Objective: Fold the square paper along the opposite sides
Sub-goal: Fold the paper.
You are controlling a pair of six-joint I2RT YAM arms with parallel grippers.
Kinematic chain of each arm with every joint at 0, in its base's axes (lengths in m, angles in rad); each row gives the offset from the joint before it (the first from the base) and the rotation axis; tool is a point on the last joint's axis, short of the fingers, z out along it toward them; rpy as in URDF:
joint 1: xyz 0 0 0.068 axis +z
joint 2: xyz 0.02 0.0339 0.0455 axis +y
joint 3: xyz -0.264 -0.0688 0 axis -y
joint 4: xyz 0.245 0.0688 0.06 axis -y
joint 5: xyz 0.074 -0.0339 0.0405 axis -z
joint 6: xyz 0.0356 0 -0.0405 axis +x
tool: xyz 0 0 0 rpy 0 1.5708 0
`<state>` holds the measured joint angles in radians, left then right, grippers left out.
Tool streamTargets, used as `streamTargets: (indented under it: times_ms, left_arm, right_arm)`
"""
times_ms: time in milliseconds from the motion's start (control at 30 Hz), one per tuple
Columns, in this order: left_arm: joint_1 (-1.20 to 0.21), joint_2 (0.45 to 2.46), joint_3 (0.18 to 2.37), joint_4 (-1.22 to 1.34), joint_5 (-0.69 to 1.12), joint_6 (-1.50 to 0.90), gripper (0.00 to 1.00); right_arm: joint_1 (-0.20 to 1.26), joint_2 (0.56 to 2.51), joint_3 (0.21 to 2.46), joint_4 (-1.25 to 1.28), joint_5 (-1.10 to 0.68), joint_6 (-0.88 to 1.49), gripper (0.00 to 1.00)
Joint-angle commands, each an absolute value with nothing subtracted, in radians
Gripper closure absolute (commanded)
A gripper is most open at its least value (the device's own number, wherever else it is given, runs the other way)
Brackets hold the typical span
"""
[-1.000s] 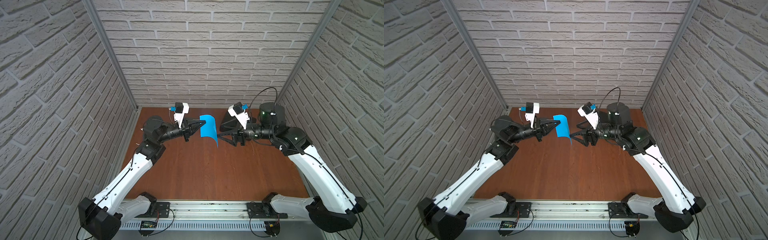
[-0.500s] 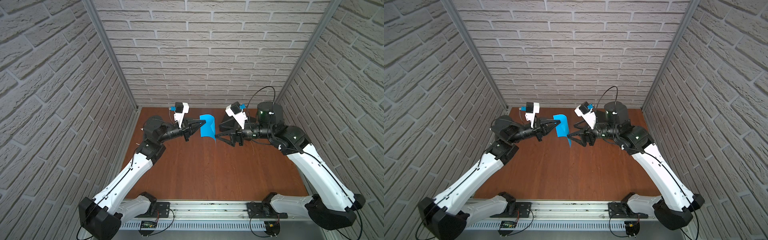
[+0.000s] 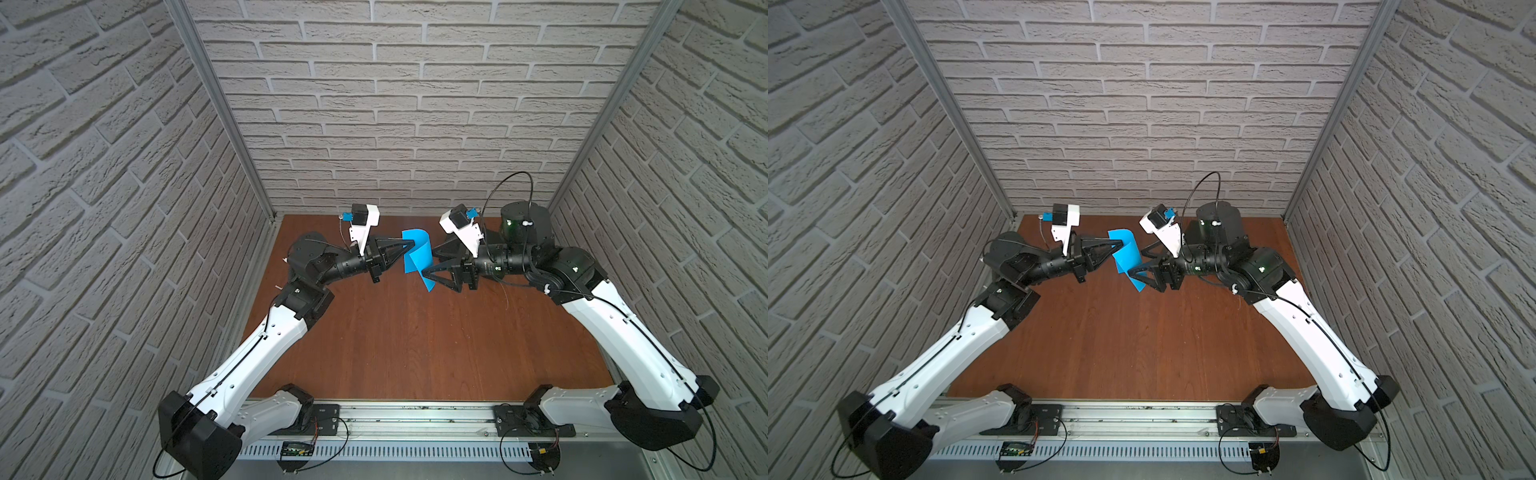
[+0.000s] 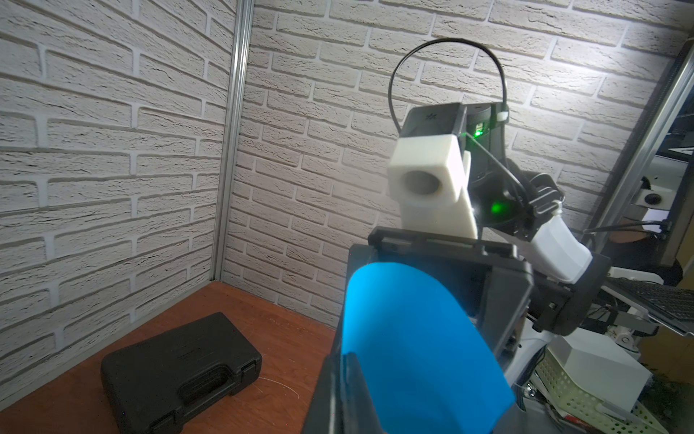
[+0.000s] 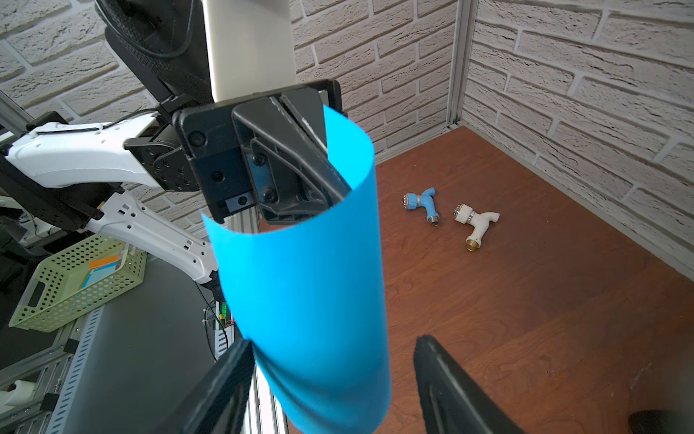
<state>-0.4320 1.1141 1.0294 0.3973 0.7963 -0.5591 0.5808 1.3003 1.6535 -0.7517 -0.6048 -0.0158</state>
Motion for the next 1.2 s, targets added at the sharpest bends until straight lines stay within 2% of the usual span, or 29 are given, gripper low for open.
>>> streamTargets:
  times_ms: [0,900,1167]
  left_arm:
    - [-0.447,1.124,1.016,0.461,0.8,-0.567,1.0]
    - [-0.471,1.125,1.009,0.474,0.792,-0.573,1.0]
    - [-0.477,1.125,1.017,0.478,0.793,-0.577,1.0]
  right_arm:
    - [0.593,1.302,1.693,-0.721,-0.609,-0.03,0.28]
    - [0.62,1.325,1.681,-0.709,-0.595,-0.047,0.37]
    - [0.621,1.327,1.681,-0.708,-0.594,-0.049,0.44]
